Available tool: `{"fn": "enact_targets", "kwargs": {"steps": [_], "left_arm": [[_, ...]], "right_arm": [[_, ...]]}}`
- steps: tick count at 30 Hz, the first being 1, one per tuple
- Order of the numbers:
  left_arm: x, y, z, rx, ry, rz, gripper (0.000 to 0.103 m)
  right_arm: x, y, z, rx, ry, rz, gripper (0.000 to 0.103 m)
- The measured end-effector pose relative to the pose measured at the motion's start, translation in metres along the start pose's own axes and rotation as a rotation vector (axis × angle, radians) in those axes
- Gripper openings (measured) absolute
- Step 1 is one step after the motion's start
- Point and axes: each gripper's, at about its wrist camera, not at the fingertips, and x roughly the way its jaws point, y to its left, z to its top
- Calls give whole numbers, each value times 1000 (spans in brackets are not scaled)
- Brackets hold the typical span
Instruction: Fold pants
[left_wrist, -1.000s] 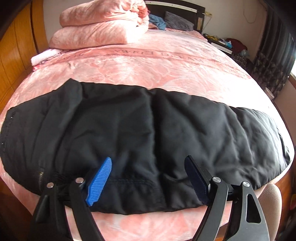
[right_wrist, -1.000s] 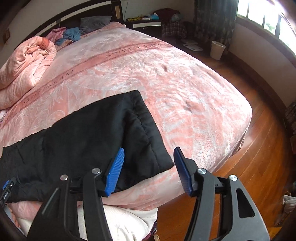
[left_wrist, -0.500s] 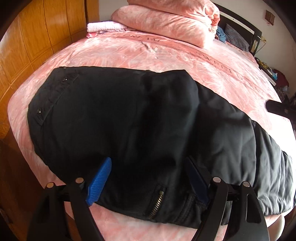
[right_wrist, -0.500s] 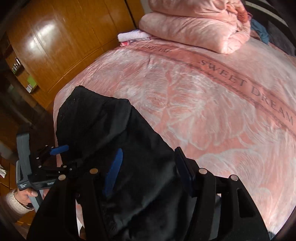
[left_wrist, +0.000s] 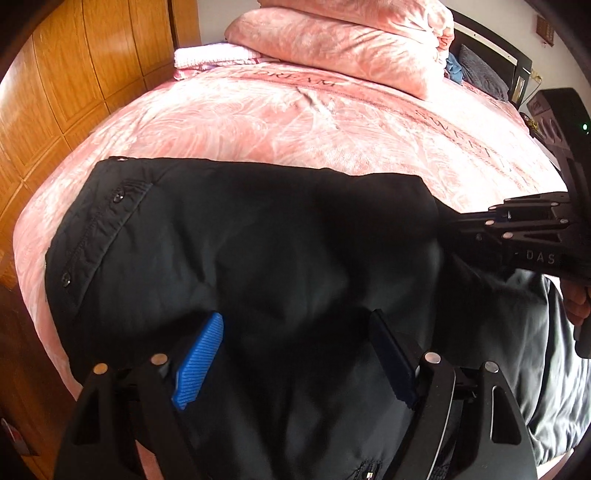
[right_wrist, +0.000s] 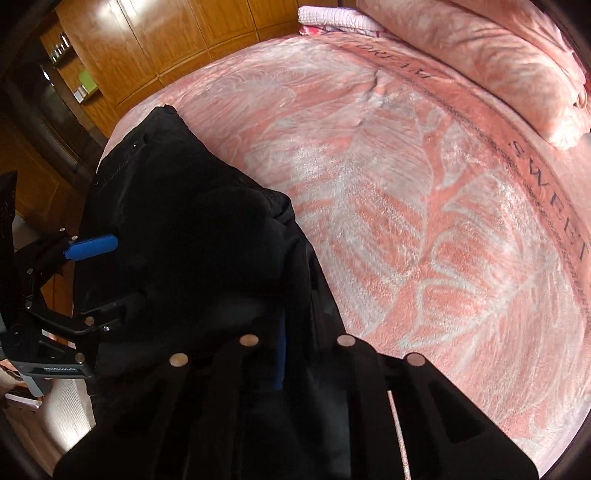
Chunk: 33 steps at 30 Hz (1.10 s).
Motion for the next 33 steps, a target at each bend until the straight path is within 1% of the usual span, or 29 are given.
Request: {"fn": "enact_targets", "kwargs": {"steps": [2,3,5,6,8,9,10,12,14,17,18,19,20,21,23,25,26,28,29,30,32,33], "left_arm": [[3,4,-1,-15,-7,-1,82],[5,6,-1,-22,-5,-1,82],[7,7,-1,-23,1,-1,82],[5,7,-2,-20,1,-2,82],[2,11,-3,-19,5,-3,82],[-1,14,-6,-19,7,2,82],[-4,17,-8,-20,11,11,82],[-11,29,-13,-35,14,41,82],[-20,48,-20,-82,3,74,82],[-28,83,-30,-171,25,134,82],[-30,95,-32,-201,30,143,81],[-31,106,-34,-228,31,146,76],[-30,116,-35,-252,37,135,69],[-29,124,-35,-272,51,116,58],[-28,135,-32,-325,69,53,56],[-31,143,-31,-372,74,-14,53],[-33,145,-31,-390,85,-58,51],[-41,144,-32,-412,87,-106,50],[-44,143,-33,-408,85,-134,50],[-45,141,-35,-401,100,-152,50],[-45,142,-38,-421,114,-210,43],[-44,144,-40,-443,126,-251,35]], "right_arm": [[-2,-11,1,67,-30,19,6],[0,-15,0,89,-31,18,6],[6,-11,-3,80,-5,23,7],[8,-7,-3,67,8,17,10],[4,-5,-2,75,5,9,23],[0,-3,-1,79,-6,-2,28],[-6,-1,-2,79,-24,-21,35],[-20,5,-7,79,-67,-61,35],[-37,11,-18,97,-119,-99,35],[-58,22,-45,143,-177,-72,35],[-62,29,-55,149,-181,-72,35],[-65,36,-64,148,-181,-75,35],[-67,43,-72,149,-183,-80,35],[-69,49,-79,155,-188,-78,35],[-74,62,-89,191,-215,-25,36],[-78,80,-95,216,-243,39,35],[-78,88,-98,229,-240,55,35],[-73,108,-102,227,-218,72,35],[-70,118,-104,220,-213,70,35],[-68,125,-107,219,-203,63,35],[-62,134,-113,234,-189,69,35],[-60,136,-116,244,-184,77,35]]}}
